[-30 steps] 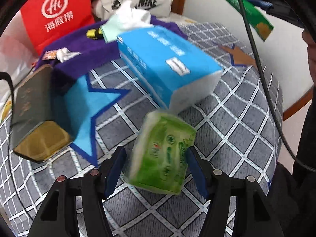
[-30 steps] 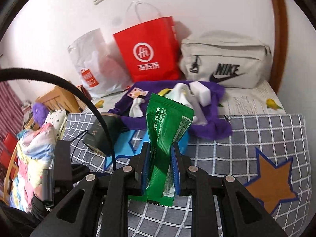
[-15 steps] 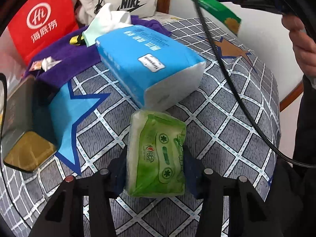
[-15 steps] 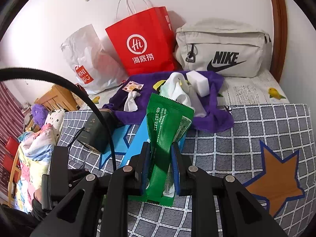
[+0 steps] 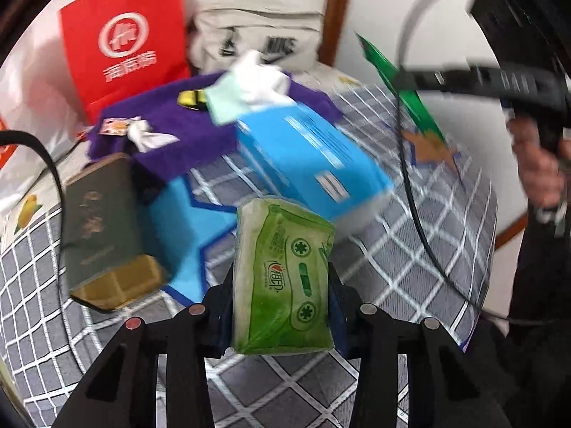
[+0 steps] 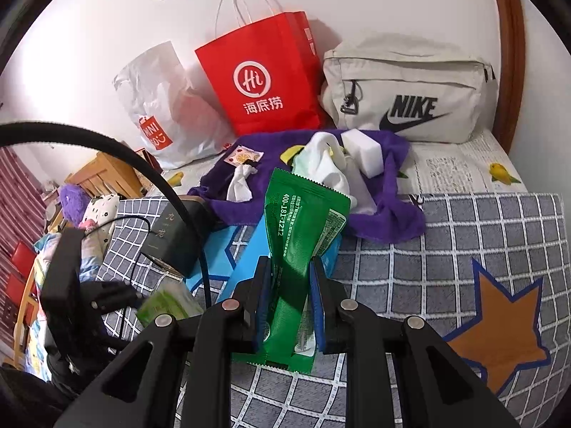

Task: Organize soft objects
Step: 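Carry the green packet and light green pack over the purple towel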

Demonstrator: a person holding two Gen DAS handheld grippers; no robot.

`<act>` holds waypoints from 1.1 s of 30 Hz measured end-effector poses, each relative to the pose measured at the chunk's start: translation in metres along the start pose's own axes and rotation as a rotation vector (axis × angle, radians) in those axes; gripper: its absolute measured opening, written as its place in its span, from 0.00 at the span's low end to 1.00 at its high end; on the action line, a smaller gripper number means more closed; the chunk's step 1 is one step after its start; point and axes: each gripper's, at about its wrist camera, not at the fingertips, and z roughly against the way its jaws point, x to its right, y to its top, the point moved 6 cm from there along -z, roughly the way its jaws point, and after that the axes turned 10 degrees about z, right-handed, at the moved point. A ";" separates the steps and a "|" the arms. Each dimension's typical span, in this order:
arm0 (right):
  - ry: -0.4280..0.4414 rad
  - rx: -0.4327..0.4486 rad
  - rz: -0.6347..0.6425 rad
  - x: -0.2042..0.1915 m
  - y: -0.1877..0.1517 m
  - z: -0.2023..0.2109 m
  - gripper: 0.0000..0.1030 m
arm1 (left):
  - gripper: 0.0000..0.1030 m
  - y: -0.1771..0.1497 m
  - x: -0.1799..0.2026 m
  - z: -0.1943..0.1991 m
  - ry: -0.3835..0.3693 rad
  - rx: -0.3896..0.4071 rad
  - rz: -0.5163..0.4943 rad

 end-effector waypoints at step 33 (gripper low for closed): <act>0.061 0.027 0.113 -0.009 0.162 -0.088 0.21 | 0.39 0.173 -0.124 0.068 0.076 0.299 0.282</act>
